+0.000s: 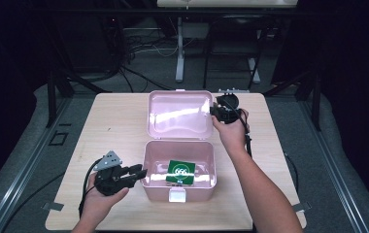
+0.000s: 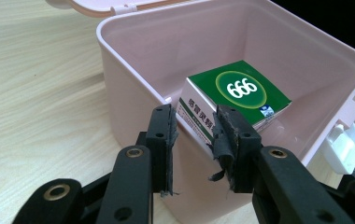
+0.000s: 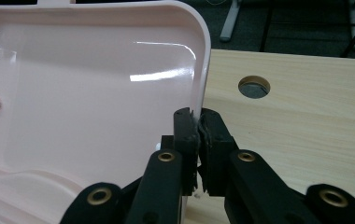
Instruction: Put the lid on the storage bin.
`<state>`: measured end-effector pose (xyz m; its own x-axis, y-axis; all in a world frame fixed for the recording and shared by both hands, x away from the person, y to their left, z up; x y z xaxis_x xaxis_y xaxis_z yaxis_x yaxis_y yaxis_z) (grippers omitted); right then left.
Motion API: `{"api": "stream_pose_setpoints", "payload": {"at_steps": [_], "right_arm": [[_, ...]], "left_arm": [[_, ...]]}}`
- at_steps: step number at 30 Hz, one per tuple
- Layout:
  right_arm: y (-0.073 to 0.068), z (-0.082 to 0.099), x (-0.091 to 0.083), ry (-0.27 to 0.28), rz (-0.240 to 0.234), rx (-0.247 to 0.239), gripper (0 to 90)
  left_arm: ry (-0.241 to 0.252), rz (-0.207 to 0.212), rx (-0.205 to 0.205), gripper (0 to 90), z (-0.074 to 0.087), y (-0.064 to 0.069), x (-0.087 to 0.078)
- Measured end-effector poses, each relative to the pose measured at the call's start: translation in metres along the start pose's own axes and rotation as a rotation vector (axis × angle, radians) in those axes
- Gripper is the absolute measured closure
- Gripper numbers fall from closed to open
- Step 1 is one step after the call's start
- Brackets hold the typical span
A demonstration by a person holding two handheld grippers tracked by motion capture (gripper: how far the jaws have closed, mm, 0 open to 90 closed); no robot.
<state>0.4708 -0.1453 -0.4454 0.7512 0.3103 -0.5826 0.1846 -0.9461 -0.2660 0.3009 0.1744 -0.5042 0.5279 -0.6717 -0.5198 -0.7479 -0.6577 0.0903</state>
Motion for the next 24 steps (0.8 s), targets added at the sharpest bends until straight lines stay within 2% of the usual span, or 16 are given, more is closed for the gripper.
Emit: {"api": "stream_pose_setpoints", "payload": {"at_steps": [7, 24], "right_arm": [[-0.001, 0.001, -0.009, 0.03, -0.016, -0.011, 86.5], [-0.008, 0.003, -0.029, 0.086, -0.016, -0.088, 86.6]], "left_arm": [[0.002, -0.001, -0.002, 67.9, 0.0, 0.0, 0.0], [0.003, -0.004, -0.007, 68.0, 0.0, 0.0, 0.0]]}}
Point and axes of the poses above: each handheld gripper's, and its own axes: x roughly forward along the jaws, z roughly out of its underside, y roughly to its right, the point moved 3 cm from there along x, roughly forward along the jaws, and after that the axes turned 7 degrees about x, right-handed, at the moved point
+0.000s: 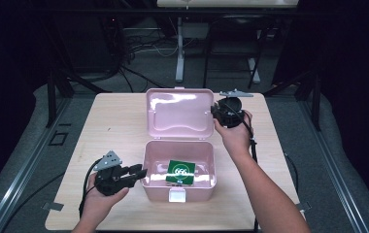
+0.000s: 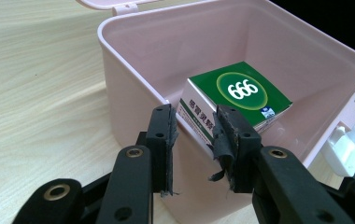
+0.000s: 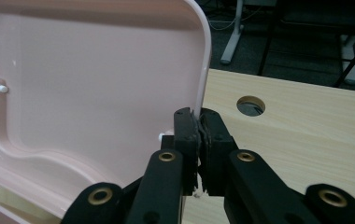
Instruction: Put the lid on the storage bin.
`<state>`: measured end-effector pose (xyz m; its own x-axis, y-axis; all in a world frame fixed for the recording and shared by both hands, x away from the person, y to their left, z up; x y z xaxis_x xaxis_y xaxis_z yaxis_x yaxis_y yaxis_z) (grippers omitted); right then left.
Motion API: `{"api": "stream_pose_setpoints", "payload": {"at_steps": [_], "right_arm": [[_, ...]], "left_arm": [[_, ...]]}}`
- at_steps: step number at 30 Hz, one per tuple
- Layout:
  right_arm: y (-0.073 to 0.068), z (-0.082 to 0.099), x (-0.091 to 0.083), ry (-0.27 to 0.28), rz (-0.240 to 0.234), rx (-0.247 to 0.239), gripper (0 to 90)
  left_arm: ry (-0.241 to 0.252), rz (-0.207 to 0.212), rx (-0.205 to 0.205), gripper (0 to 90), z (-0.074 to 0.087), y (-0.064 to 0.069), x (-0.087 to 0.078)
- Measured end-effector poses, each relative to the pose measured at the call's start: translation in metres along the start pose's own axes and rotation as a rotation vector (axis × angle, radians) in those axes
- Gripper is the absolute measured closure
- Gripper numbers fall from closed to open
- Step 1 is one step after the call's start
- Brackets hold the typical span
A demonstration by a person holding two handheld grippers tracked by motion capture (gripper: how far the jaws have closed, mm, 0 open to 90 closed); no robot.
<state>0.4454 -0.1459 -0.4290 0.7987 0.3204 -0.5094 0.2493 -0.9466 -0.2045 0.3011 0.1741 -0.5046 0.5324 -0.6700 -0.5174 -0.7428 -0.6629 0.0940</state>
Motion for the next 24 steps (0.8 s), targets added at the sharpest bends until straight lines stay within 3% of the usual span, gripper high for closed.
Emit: {"api": "stream_pose_setpoints", "payload": {"at_steps": [14, 24], "right_arm": [[-0.001, 0.007, -0.018, 0.062, -0.04, 0.008, 87.3], [-0.005, 0.014, -0.03, 0.118, -0.03, -0.047, 87.3]], "left_arm": [[-0.003, -0.004, -0.002, 68.1, 0.0, 0.0, 0.0], [-0.005, -0.01, -0.006, 68.1, 0.0, 0.001, 0.0]]}}
Point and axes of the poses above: each handheld gripper's, and its own axes: x roughly forward along the jaws, z roughly out of its underside, y roughly to its right, the point moved 3 cm from there along x, roughly forward along the jaws, and after that the axes turned 7 degrees about x, right-handed, at the moved point
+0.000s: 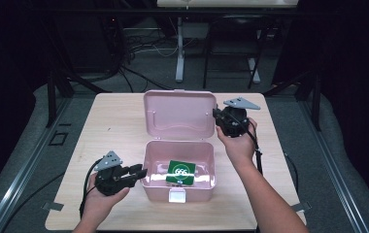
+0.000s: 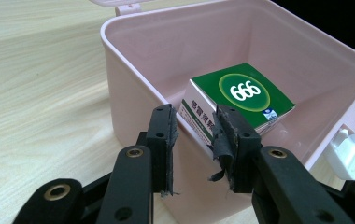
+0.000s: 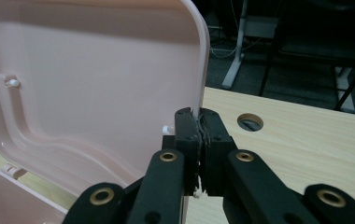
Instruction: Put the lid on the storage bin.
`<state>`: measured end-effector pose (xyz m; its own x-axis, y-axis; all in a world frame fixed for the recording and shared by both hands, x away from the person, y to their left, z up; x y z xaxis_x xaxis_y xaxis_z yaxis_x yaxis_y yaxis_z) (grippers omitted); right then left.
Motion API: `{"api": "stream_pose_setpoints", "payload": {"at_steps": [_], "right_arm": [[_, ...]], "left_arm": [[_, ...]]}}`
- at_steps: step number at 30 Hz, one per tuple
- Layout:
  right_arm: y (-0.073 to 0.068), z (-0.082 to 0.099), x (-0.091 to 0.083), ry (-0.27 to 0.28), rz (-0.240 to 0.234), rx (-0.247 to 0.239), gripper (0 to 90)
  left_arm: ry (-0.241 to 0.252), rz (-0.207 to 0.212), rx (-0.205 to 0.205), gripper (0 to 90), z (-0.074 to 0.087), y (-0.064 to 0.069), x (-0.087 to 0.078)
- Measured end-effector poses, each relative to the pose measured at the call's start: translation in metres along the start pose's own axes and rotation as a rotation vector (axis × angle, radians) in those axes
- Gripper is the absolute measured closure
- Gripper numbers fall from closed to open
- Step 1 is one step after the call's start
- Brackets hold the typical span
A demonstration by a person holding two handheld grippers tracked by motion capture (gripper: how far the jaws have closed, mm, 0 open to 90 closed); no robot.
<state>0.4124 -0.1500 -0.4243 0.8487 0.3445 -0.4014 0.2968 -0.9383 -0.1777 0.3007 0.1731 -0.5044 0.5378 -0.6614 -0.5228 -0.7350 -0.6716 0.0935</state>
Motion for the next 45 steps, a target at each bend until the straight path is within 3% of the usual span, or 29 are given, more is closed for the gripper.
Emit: {"api": "stream_pose_setpoints", "payload": {"at_steps": [9, 14, 18, 19, 21, 38, 45], "right_arm": [[-0.001, 0.004, -0.007, 0.038, -0.015, -0.026, 87.2], [-0.001, 0.004, -0.008, 0.04, -0.021, -0.031, 87.1], [-0.001, 0.004, -0.009, 0.039, -0.028, -0.029, 87.0], [-0.001, 0.004, -0.009, 0.039, -0.029, -0.028, 87.1], [-0.001, 0.004, -0.009, 0.04, -0.031, -0.026, 87.1], [-0.001, 0.005, -0.011, 0.041, -0.03, -0.032, 87.1], [-0.001, 0.005, -0.011, 0.042, -0.031, -0.032, 87.1]], "left_arm": [[0.026, 0.005, -0.03, 68.3, -0.004, -0.005, 0.003], [0.041, -0.025, -0.003, 68.4, -0.014, -0.012, 0.003], [0.049, -0.043, 0.003, 68.4, -0.026, -0.021, 0.002], [0.044, -0.071, 0.034, 68.5, -0.033, -0.024, 0.002], [0.046, -0.091, 0.052, 68.6, -0.04, -0.029, 0.002], [0.1, -0.156, 0.048, 67.3, -0.08, -0.06, 0.005], [0.149, -0.152, 0.043, 66.8, -0.099, -0.067, 0.008]]}}
Point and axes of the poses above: each handheld gripper's, and its own axes: x roughly forward along the jaws, z roughly out of its underside, y roughly to its right, the point moved 3 cm from there along x, roughly forward along the jaws, and after that the axes turned 7 degrees about x, right-handed, at the moved point
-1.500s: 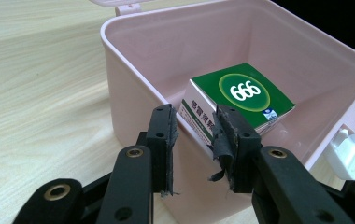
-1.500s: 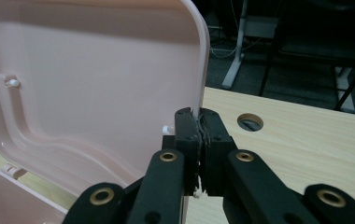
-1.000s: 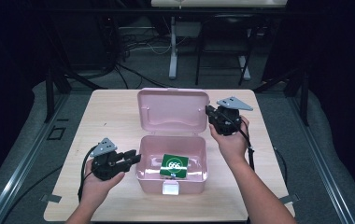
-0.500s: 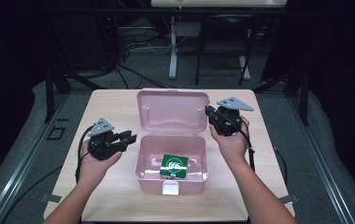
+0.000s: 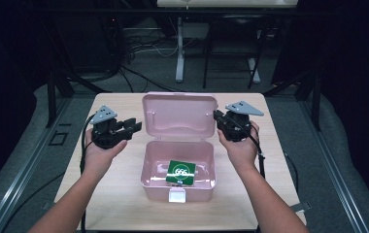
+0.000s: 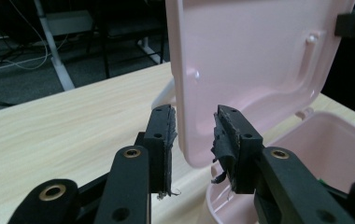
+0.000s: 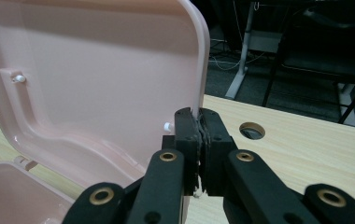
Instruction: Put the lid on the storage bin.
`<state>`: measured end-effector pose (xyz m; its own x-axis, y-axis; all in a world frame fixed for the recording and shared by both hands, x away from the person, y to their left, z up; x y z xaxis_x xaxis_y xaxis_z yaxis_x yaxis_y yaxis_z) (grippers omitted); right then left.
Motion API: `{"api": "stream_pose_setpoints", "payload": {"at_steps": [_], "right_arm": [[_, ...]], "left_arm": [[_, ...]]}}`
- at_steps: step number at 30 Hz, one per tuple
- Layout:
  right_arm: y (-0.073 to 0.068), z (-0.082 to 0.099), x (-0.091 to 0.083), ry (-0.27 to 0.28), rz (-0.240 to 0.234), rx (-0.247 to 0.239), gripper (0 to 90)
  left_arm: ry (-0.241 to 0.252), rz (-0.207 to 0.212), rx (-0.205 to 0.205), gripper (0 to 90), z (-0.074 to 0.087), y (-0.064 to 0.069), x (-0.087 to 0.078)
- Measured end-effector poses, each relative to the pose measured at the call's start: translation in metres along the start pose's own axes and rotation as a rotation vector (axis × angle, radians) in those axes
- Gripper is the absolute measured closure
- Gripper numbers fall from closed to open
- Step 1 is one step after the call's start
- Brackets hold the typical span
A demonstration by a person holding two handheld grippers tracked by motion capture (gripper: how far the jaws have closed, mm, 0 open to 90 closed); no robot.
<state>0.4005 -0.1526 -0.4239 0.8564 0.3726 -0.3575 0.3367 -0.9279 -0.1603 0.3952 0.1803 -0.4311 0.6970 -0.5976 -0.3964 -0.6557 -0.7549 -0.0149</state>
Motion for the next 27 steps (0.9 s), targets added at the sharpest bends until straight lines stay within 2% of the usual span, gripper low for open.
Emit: {"api": "stream_pose_setpoints", "payload": {"at_steps": [10, 15, 27], "right_arm": [[-0.001, 0.0, 0.0, 0.002, -0.006, 0.004, 87.1], [-0.001, 0.0, 0.001, 0.004, -0.013, 0.004, 87.2], [0.0, 0.0, 0.001, 0.007, -0.024, 0.001, 87.1]], "left_arm": [[0.02, -0.012, 0.003, 66.2, -0.019, -0.002, 0.01], [0.031, -0.034, -0.005, 66.4, -0.029, -0.004, 0.013], [0.035, -0.054, -0.015, 71.8, -0.036, -0.007, 0.023]]}}
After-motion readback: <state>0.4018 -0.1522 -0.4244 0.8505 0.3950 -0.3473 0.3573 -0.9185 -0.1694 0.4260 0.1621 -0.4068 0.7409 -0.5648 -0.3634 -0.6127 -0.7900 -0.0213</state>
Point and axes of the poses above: each handheld gripper's, and its own axes: x roughly forward along the jaws, z roughly out of its underside, y roughly to its right, the point moved 3 cm from there along x, roughly forward along the jaws, and after that the axes turned 7 degrees about x, right-handed, at the moved point
